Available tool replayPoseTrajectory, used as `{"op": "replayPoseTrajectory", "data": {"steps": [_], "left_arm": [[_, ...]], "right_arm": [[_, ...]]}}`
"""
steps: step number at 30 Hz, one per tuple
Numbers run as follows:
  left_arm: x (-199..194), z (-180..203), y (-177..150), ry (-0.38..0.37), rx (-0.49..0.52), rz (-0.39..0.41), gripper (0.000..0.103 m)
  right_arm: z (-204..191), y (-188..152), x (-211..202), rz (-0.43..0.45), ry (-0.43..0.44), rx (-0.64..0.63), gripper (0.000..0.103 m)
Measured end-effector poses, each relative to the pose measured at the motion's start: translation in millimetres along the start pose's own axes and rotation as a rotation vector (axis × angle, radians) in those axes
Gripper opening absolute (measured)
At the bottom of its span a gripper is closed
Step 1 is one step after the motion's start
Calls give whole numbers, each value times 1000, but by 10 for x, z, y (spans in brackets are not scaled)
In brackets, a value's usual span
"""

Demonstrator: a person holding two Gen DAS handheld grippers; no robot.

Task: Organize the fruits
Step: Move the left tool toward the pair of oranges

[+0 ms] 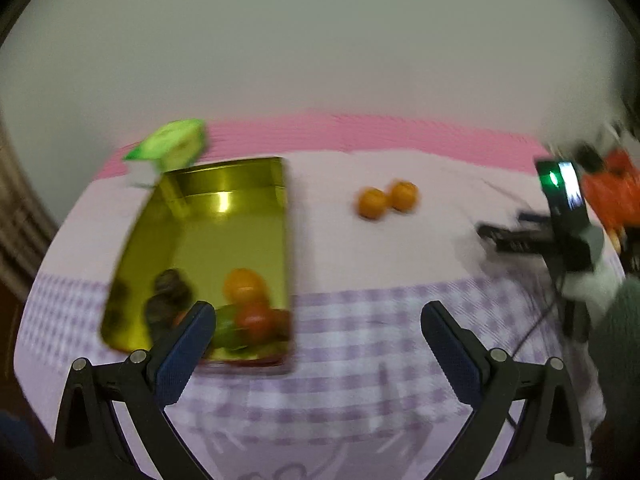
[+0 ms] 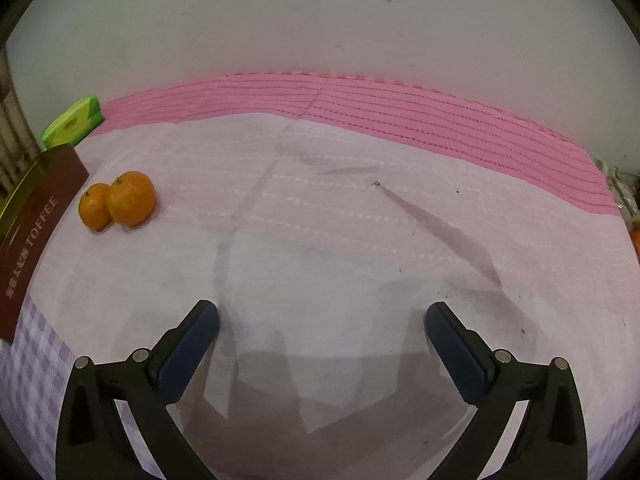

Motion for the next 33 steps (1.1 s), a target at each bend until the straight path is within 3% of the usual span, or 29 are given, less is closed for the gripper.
{"op": "replayPoseTrajectory", "data": {"steps": [6,14,19,24,33], "left_arm": [[326,155,127,-33,-31,-62,102],[737,285,473,40,34,-71,102],[964,369,545,45,65,-95,102],[1167,418,553,20,43,-127,102],[1490,345,623,40,-10,-180,99]], "right_arm": [[56,12,15,0,5,-6,103],[53,16,15,3,6,-7,103],[53,16,15,3,6,-7,103],[53,15,15,3,5,-7,103],[53,15,15,3,5,-7,103]]}}
Point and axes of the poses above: each gripper's, at about its wrist camera, not at the fingertips, and x roughly the way its jaws point, z to its right, y to its top, the point moved 8 cm from there along x, roughly the way its jaws point, and after that the axes turned 7 degrees about z, right-handed, at the moved point
